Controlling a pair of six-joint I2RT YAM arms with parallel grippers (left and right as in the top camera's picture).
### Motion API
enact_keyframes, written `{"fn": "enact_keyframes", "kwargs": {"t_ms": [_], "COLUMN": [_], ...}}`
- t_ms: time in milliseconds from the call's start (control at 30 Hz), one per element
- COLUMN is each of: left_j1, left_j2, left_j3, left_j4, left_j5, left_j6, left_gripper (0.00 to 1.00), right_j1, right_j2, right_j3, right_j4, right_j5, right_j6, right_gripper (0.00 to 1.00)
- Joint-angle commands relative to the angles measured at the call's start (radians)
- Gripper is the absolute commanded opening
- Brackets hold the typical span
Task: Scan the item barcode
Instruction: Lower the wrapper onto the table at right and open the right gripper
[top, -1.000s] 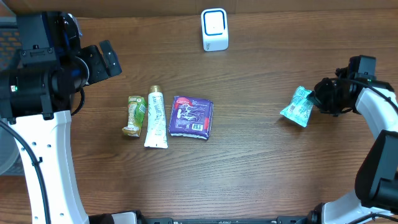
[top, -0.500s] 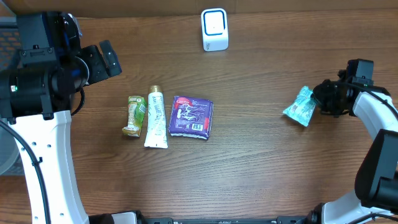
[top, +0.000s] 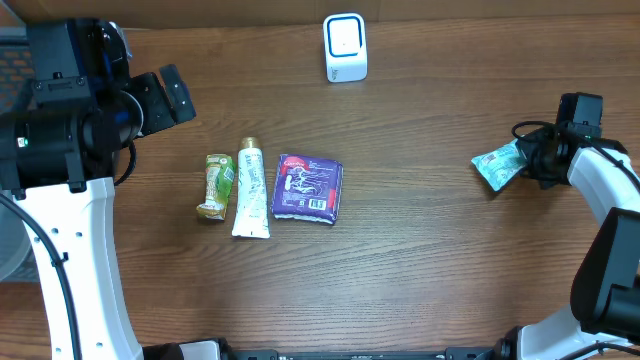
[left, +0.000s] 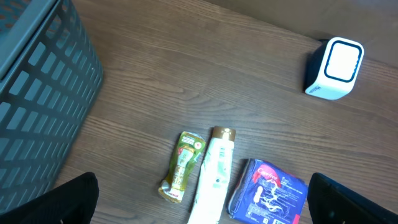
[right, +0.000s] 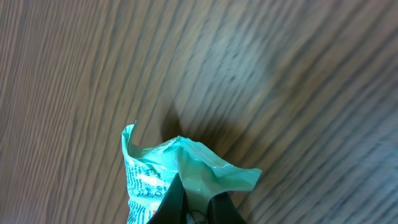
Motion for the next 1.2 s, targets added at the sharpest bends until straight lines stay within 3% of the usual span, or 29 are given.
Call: {"fn": "enact_keyframes", "kwargs": {"t_ms": [0, 100, 233, 300, 533, 833, 967, 1167], "left_j1": [0.002, 0.002, 0.002, 0.002, 0.002, 0.002, 0.002, 0.002], "left_j2": [-0.006, -0.006, -0.006, -0.006, -0.006, -0.006, -0.006, -0.006], "left_j3": [0.007, 0.007, 0.007, 0.007, 0.007, 0.007, 0.007, 0.007], "left_j4": [0.003, 0.003, 0.003, 0.003, 0.003, 0.003, 0.003, 0.003], "left_j5": [-0.006, -0.006, -0.006, -0.006, -0.006, -0.006, -0.006, -0.006], "left_j6": [-0.010, -0.010, -0.010, -0.010, -0.010, -0.010, -0.010, -0.010], "left_gripper": [1.00, 1.00, 1.00, 1.00, 1.00, 1.00, 1.00, 1.00], "right_j1": [-0.001, -0.001, -0.001, -0.001, -0.001, 0.035, 0.079, 0.203], "right_j2": [-0.002, -0.002, -0.002, -0.002, -0.045, -0.228, -0.230, -0.230], "right_j3": [-0.001, 0.000, -0.001, 0.000, 0.019, 0.060, 0.058, 0.039], "right_j4": [0.005, 0.000, -0.013, -0.013, -0.032, -0.097, -0.141, -0.163], "right_j5": [0.110, 0.125, 0.124, 0.120, -0.021, -0.382, -0.528, -0.536], "right_j6": [0.080, 0.072, 0.055, 0.020, -0.119, -0.387, -0.404, -0.423], "right_gripper": [0.04, 0.06, 0.48, 0.56, 0.68, 0.74, 0.74, 0.75]}}
